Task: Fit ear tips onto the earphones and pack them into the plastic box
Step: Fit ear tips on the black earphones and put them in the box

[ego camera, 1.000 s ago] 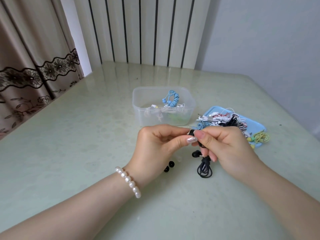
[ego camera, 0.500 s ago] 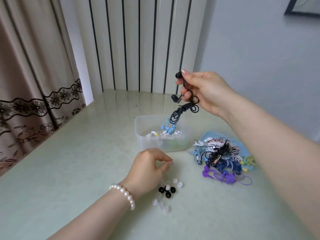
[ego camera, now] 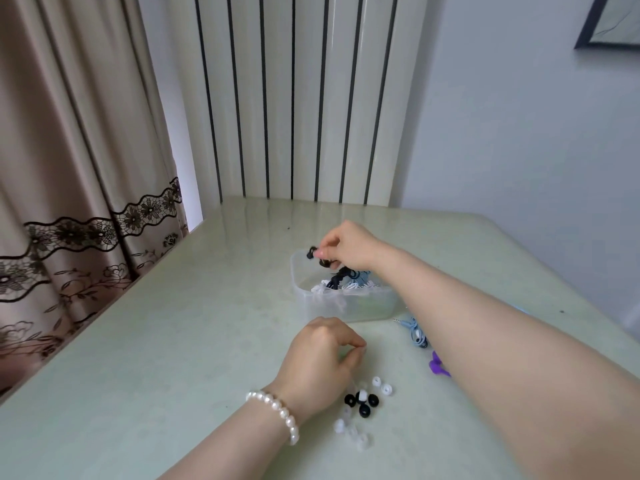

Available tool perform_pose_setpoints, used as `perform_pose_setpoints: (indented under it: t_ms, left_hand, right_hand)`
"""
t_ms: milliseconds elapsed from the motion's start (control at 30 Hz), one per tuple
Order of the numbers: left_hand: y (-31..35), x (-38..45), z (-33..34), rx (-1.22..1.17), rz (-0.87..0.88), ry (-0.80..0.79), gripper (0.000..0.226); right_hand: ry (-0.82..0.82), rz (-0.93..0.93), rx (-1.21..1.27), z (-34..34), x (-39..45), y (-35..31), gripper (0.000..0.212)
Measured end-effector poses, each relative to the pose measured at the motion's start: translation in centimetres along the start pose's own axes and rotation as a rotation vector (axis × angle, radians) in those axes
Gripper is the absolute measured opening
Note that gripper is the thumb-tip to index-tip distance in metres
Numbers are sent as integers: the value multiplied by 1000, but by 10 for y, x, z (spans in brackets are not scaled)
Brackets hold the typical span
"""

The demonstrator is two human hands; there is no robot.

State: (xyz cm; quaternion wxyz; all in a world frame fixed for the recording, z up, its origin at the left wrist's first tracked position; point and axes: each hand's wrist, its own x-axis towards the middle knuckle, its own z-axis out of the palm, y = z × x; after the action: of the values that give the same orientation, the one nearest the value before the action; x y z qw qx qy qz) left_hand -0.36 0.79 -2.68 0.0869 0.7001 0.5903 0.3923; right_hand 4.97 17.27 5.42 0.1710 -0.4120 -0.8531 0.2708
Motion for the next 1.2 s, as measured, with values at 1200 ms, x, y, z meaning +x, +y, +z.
perform_pose_setpoints:
  t_ms: [1200]
  left_hand:
    - [6, 1, 1, -22, -101, -100, 8]
  right_hand:
    - [-55, 136, -542, -94, -139, 90, 20]
